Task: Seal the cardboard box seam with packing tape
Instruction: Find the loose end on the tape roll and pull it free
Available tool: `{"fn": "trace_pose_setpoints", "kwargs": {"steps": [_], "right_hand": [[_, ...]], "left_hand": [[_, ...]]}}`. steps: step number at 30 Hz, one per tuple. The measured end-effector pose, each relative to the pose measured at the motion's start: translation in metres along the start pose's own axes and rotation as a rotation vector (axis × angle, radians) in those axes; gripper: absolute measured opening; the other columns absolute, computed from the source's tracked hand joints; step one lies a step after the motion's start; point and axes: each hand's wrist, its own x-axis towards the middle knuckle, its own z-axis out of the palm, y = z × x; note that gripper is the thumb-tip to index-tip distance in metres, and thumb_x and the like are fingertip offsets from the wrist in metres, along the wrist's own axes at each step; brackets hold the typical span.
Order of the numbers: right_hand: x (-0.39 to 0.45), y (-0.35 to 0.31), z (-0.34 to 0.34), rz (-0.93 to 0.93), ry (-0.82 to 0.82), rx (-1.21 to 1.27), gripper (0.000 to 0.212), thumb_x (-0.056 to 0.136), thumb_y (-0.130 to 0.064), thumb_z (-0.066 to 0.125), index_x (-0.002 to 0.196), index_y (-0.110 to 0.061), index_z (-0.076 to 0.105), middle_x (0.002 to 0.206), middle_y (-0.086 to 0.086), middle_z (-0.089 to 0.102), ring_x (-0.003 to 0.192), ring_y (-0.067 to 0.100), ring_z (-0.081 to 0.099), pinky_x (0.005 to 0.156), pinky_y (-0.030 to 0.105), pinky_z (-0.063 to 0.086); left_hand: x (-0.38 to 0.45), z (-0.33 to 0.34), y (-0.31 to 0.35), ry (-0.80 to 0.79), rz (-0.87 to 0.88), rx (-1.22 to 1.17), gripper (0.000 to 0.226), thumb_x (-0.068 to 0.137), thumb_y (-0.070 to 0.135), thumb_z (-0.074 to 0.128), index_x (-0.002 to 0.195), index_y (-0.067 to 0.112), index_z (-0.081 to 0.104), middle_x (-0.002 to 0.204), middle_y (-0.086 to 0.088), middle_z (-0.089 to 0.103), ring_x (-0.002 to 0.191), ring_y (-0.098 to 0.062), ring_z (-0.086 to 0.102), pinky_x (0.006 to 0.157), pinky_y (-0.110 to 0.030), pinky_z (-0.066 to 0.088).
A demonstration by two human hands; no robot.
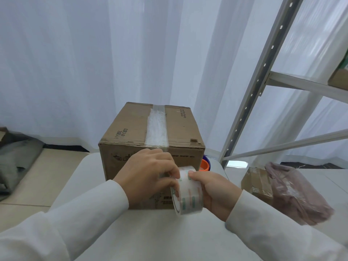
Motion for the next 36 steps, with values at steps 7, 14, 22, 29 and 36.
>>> {"fn": "trace_pose_setpoints", "kwargs": {"steps": [7, 14, 22, 29, 36], "right_hand": [[-0.001, 0.005, 0.002, -0.013, 0.033, -0.028, 0.026, 0.092, -0.023, 0.051, 0.118, -0.017, 0.048, 0.11, 0.014, 0.066, 0.097, 0.032, 0.064, 0.095, 0.046, 0.049], [-0.002, 0.0, 0.005, -0.084, 0.065, -0.001, 0.03, 0.093, -0.026, 0.048, 0.121, -0.015, 0.046, 0.103, 0.012, 0.065, 0.089, 0.027, 0.064, 0.083, 0.04, 0.051], [-0.005, 0.003, 0.01, -0.133, 0.064, 0.053, 0.011, 0.096, -0.027, 0.043, 0.095, -0.024, 0.053, 0.103, 0.01, 0.065, 0.096, 0.028, 0.062, 0.084, 0.042, 0.052], [-0.002, 0.007, 0.01, -0.102, 0.09, 0.08, 0.021, 0.096, -0.028, 0.044, 0.113, -0.017, 0.049, 0.109, 0.016, 0.064, 0.097, 0.032, 0.062, 0.087, 0.046, 0.05], [-0.001, 0.014, 0.011, -0.118, 0.128, 0.064, 0.025, 0.096, -0.028, 0.043, 0.117, -0.016, 0.048, 0.107, 0.015, 0.063, 0.096, 0.033, 0.061, 0.086, 0.045, 0.05]], "left_hand": [[-0.002, 0.002, 0.004, -0.09, 0.021, 0.022, 0.021, 0.076, 0.046, 0.05, 0.066, 0.032, 0.06, 0.07, 0.016, 0.061, 0.067, -0.002, 0.044, 0.061, -0.014, 0.031], [-0.001, -0.004, 0.005, -0.013, -0.085, -0.047, 0.025, 0.075, 0.049, 0.049, 0.085, 0.031, 0.062, 0.086, 0.015, 0.064, 0.073, 0.004, 0.042, 0.065, -0.019, 0.041], [-0.002, -0.01, 0.01, -0.01, -0.116, 0.051, 0.04, 0.07, 0.064, 0.047, 0.086, 0.033, 0.068, 0.085, 0.017, 0.068, 0.076, -0.006, 0.061, 0.066, -0.024, 0.042], [0.007, -0.001, 0.02, 0.033, -0.149, 0.102, 0.037, 0.067, 0.065, 0.048, 0.072, 0.033, 0.065, 0.07, 0.017, 0.064, 0.065, -0.005, 0.053, 0.06, -0.014, 0.026], [0.007, 0.007, 0.022, -0.092, -0.268, 0.048, 0.029, 0.076, 0.057, 0.055, 0.085, 0.031, 0.062, 0.087, 0.018, 0.058, 0.082, -0.003, 0.043, 0.073, -0.023, 0.029]]}}
